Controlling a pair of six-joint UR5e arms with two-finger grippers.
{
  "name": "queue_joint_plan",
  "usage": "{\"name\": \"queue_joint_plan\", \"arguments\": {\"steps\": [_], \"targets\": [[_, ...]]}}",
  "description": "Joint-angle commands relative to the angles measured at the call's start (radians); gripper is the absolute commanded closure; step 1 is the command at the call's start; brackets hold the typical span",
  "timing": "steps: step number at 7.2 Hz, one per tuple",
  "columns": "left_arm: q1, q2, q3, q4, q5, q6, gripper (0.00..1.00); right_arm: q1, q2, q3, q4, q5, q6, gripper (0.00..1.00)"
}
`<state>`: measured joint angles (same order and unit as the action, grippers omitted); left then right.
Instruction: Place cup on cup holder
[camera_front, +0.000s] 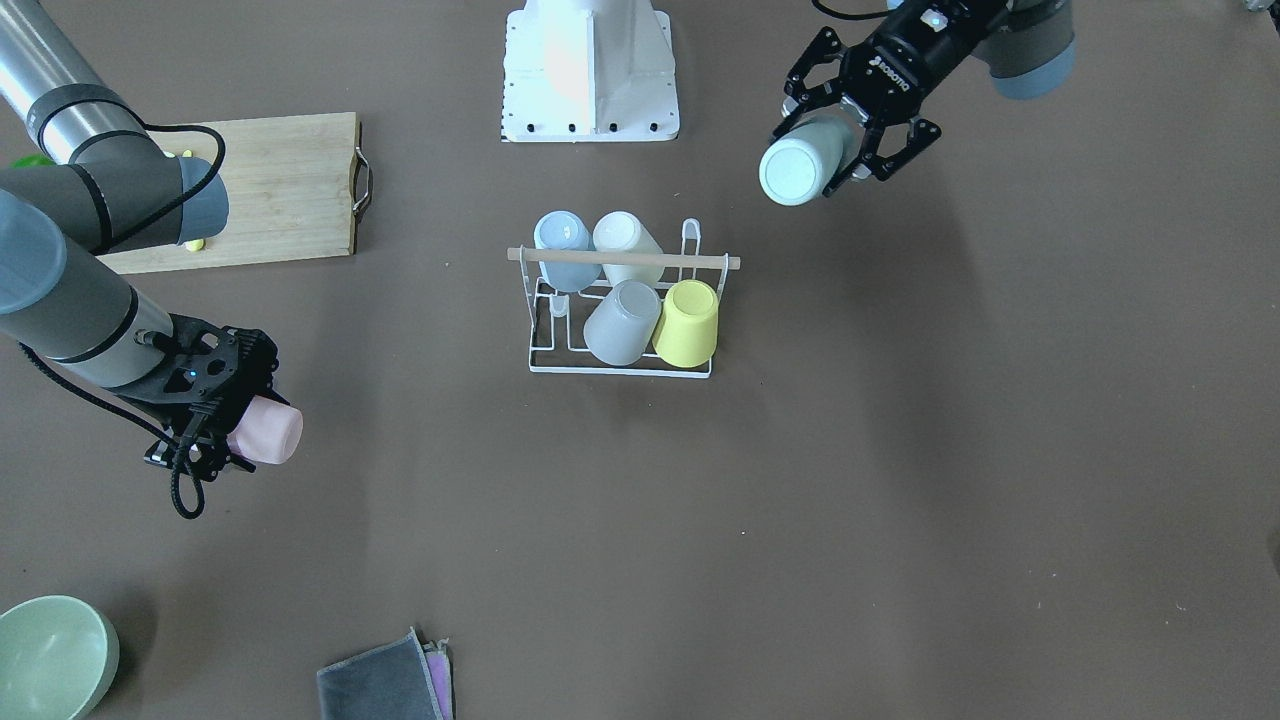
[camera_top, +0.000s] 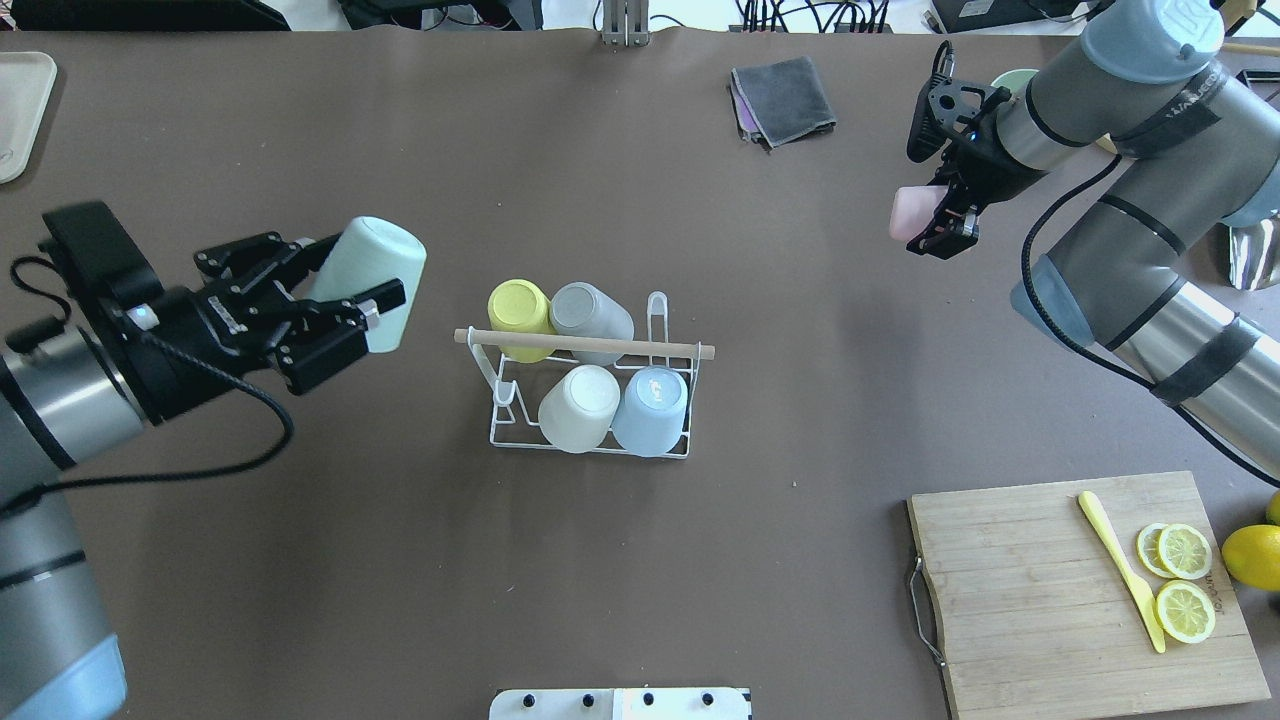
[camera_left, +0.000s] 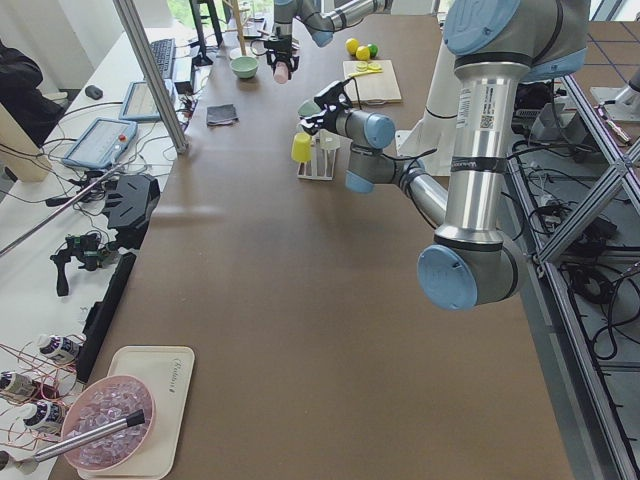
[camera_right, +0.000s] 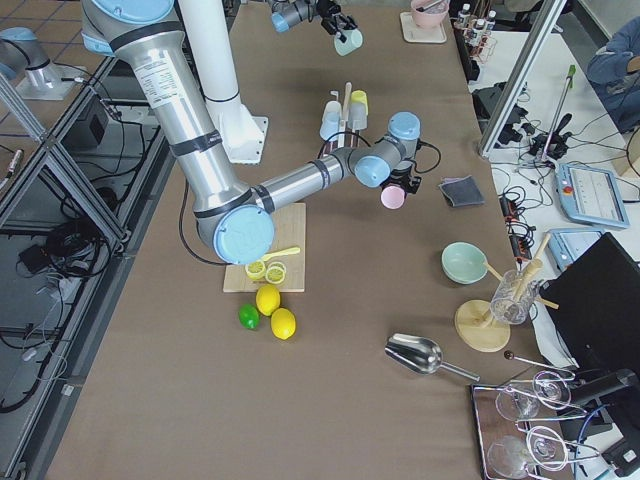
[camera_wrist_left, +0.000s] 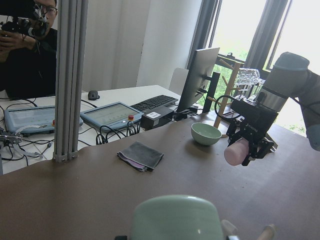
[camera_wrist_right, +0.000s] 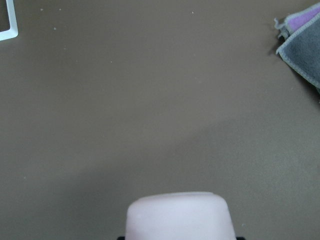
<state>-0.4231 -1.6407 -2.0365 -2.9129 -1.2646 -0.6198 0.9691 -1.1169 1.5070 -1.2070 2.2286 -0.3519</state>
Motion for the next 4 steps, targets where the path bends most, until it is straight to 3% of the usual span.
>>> {"name": "queue_joint_plan", "arguments": {"steps": [1, 3, 4], "targets": [[0.261, -0.002, -0.002, -0.098, 0.366, 0.099, 1.00, -0.030, 0.049, -0.030, 0.003, -0.009, -0.065, 1.00], [0.315, -0.010, -0.001, -0.228, 0.538, 0.207, 1.00, -0.038, 0.071, -0.027, 0.004, -0.015, -0.104, 1.00], [0.313, -0.013, 0.036, -0.279, 0.568, 0.248, 1.00, -0.036, 0.089, -0.027, -0.003, -0.009, -0.095, 1.00]]}}
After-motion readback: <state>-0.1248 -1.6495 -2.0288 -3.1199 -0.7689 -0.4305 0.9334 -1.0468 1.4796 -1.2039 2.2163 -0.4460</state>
